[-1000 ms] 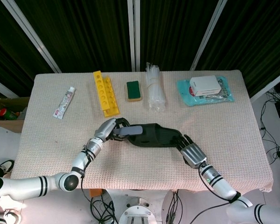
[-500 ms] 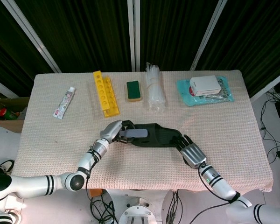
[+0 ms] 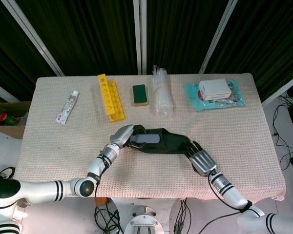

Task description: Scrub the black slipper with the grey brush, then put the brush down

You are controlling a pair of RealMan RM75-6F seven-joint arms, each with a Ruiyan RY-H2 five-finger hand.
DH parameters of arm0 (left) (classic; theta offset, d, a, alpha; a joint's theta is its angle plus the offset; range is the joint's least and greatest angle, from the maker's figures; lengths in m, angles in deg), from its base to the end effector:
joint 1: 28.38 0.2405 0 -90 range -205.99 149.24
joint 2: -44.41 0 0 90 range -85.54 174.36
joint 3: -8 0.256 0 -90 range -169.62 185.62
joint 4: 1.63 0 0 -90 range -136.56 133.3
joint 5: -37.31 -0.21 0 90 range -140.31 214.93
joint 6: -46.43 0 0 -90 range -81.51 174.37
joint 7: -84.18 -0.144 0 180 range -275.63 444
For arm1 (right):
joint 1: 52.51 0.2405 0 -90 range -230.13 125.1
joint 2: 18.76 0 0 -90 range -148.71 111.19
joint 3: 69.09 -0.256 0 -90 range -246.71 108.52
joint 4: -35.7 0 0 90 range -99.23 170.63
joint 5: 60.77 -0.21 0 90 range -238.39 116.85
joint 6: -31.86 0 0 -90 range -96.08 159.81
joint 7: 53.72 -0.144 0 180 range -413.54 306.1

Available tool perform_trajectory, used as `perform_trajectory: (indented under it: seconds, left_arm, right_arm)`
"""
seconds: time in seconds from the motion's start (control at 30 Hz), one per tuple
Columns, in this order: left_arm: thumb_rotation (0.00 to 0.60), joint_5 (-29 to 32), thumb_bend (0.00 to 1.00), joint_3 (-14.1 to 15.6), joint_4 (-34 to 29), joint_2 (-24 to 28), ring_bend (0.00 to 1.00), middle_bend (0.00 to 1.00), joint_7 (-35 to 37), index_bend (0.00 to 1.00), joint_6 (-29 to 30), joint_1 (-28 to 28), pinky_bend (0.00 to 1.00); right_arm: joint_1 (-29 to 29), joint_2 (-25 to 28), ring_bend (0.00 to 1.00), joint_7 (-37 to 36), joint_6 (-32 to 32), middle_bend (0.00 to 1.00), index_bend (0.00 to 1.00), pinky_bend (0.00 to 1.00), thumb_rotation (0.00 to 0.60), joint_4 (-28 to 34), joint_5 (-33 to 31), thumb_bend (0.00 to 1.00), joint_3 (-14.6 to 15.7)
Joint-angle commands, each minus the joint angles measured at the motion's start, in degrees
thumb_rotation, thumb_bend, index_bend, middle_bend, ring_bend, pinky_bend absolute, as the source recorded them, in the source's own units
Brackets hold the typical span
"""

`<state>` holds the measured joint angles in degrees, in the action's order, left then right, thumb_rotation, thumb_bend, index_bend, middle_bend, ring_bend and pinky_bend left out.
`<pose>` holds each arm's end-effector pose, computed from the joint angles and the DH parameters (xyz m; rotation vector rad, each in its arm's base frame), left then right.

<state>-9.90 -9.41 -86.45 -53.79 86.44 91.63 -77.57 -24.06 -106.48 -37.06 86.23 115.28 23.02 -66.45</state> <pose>-0.0806 0.3419 -0.0747 -1.6538 -1.7755 -1.1633 -0.2437 -0.2492 -0.0383 2.1138 -0.8605 0.6725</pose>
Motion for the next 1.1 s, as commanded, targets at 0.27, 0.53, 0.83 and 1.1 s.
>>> perform_trajectory:
  seconds: [0.27, 0.53, 0.83, 1.1]
  left_arm:
    - [0.6, 3.6, 0.54, -1.5, 4.6, -1.6, 0.86, 0.92, -0.4, 0.88, 1.6, -0.3, 0.95]
    - [0.6, 4.4, 0.54, -2.0, 3.7, -1.9, 0.86, 0.92, -0.7, 0.88, 1.9, 0.0, 0.95]
    - [0.6, -3.7, 0.54, -0.8, -4.3, 5.0, 0.86, 0.92, 7.7, 0.89, -12.2, 1.1, 0.94]
    - [0.6, -11.1, 0.54, -1.3, -4.5, 5.9, 0.86, 0.92, 12.2, 0.89, -13.2, 2.1, 0.94]
  right_arm:
    - [0.0, 0.2, 0.0, 0.0, 0.2, 0.0, 0.0, 0.0, 0.595, 0.0, -0.1, 1.0, 0.1]
    - [0.0, -0.1, 0.0, 0.2, 0.0, 0.0, 0.0, 0.0, 0.595, -0.1, -0.3, 1.0, 0.1]
    - [0.1, -0.1, 0.0, 0.7, -0.5, 0.0, 0.0, 0.0, 0.594, -0.1, -0.8, 1.0, 0.2]
    - [-0.1, -0.4, 0.0, 1.2, -0.4, 0.0, 0.0, 0.0, 0.595, -0.3, -1.2, 1.0, 0.4]
